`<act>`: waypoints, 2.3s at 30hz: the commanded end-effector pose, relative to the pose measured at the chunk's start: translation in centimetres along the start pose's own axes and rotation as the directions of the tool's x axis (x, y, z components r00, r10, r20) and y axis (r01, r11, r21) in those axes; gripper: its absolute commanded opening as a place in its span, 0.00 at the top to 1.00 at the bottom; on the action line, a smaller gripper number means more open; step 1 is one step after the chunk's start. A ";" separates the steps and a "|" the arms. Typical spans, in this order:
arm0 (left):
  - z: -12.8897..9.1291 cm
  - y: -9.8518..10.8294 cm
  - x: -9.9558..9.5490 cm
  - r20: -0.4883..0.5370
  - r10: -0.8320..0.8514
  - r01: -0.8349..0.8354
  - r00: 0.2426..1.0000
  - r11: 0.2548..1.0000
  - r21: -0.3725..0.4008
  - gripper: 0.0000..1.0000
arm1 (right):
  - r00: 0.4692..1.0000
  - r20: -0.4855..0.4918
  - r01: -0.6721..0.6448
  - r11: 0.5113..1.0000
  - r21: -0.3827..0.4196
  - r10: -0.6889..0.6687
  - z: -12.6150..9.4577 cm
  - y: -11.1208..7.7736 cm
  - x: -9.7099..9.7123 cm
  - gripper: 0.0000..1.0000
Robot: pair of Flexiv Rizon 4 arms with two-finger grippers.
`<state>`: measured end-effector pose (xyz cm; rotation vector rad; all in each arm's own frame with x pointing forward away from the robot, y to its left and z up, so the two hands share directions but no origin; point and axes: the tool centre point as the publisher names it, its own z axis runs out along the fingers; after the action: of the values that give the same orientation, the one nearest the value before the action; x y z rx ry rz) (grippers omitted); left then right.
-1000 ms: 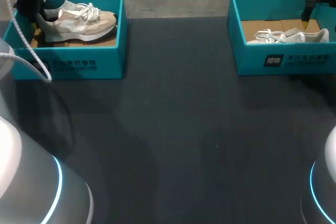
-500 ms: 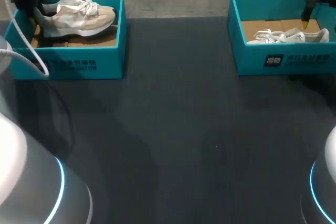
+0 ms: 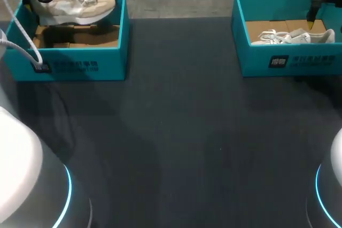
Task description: Take the shoe out of the shoebox, open the shoe tongue, remove and reinsert the insole, then place the shoe into the shoebox
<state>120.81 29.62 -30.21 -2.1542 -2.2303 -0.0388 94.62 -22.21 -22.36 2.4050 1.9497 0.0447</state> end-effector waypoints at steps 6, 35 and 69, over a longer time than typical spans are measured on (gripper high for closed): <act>-5.9 -1.4 1.2 -0.020 0.003 -0.003 1.000 1.000 -0.022 1.00 | 1.000 0.002 -0.002 1.000 0.000 0.002 0.0 0.0 0.0 0.00; -14.1 -7.0 2.9 -0.019 -0.055 0.053 0.998 0.993 -0.101 1.00 | 1.000 0.002 -0.002 1.000 0.000 0.002 0.0 0.0 0.0 0.00; -21.0 -25.8 -1.0 -0.053 0.024 -0.036 0.998 0.973 -0.228 1.00 | 1.000 0.002 -0.002 1.000 0.000 0.002 0.0 0.0 0.0 0.00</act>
<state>99.57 27.27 -9.40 -2.0955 -2.1633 0.0161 94.62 -22.21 -22.35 2.4051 1.9497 0.0446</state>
